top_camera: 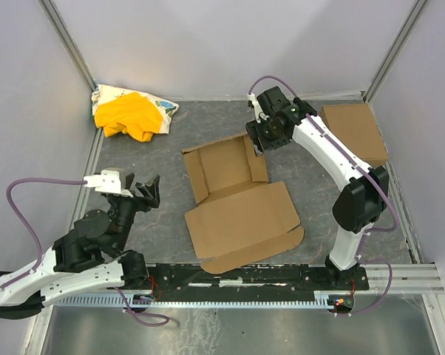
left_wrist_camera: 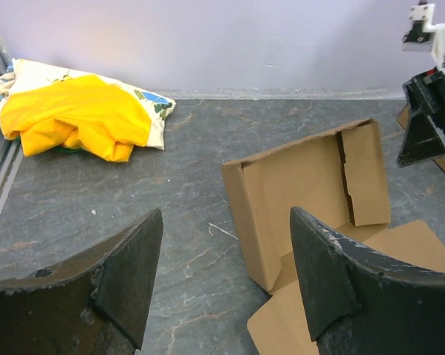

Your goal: Fold the paper box

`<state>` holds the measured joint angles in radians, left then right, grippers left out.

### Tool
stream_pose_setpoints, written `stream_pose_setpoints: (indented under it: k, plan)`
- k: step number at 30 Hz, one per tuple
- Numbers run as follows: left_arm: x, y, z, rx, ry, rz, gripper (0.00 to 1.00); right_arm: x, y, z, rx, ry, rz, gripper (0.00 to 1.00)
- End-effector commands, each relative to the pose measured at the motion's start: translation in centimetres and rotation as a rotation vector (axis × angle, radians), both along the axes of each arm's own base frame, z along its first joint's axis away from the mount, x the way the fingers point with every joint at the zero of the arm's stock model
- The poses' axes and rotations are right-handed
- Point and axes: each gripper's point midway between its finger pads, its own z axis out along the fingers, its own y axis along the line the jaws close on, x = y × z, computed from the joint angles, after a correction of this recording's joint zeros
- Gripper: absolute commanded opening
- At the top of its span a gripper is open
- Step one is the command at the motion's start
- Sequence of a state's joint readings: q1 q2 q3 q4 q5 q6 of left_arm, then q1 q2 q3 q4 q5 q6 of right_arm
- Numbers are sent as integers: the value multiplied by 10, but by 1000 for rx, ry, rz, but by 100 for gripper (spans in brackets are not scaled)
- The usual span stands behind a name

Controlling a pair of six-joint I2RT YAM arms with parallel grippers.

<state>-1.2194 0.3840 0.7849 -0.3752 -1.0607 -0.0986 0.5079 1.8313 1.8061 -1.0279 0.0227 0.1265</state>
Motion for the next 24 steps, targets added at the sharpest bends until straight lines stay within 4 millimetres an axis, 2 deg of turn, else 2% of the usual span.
stream_pose_setpoints:
  k: [1, 6, 8, 12, 15, 20, 24]
  plan:
    - [-3, 16, -8, -47, -2, 44, 76, 14, 0, 45, 81, -161, -65, 71]
    - [-5, 29, -21, -84, -5, 70, 76, 5, 38, 64, 281, -222, -10, 72]
    - [-6, 32, -26, -90, 0, 82, 76, 4, 46, 59, 269, -234, 2, 71]
    - [-6, 32, -34, -100, 12, 84, 77, 15, 47, 33, 200, -200, -33, 69]
    - [-5, 25, -39, -93, 17, 66, 77, 38, 52, 15, 165, -206, -41, 69]
    - [-5, 23, -41, -78, 28, 67, 76, 94, 49, -15, 196, -138, -110, 62]
    - [-5, 20, -43, -81, 31, 53, 75, 122, 52, -28, 180, -149, -99, 60]
